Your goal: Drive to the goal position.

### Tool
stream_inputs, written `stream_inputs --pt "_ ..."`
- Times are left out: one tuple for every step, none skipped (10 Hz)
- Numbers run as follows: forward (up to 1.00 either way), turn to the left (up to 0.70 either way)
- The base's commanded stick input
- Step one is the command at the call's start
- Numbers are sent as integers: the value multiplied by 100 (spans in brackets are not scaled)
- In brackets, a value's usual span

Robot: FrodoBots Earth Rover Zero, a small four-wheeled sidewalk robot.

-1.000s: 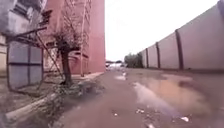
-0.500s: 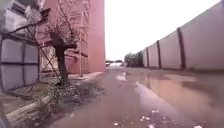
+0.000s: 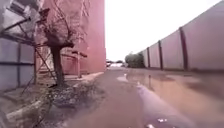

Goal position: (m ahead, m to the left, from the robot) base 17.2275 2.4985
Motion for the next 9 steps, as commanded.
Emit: stream_inputs --pt "45 -7" --pt "45 -25" --pt "45 -6" --pt "45 0" --pt "45 0" --pt "45 0" --pt "45 0" --pt "45 0" --pt "45 0"
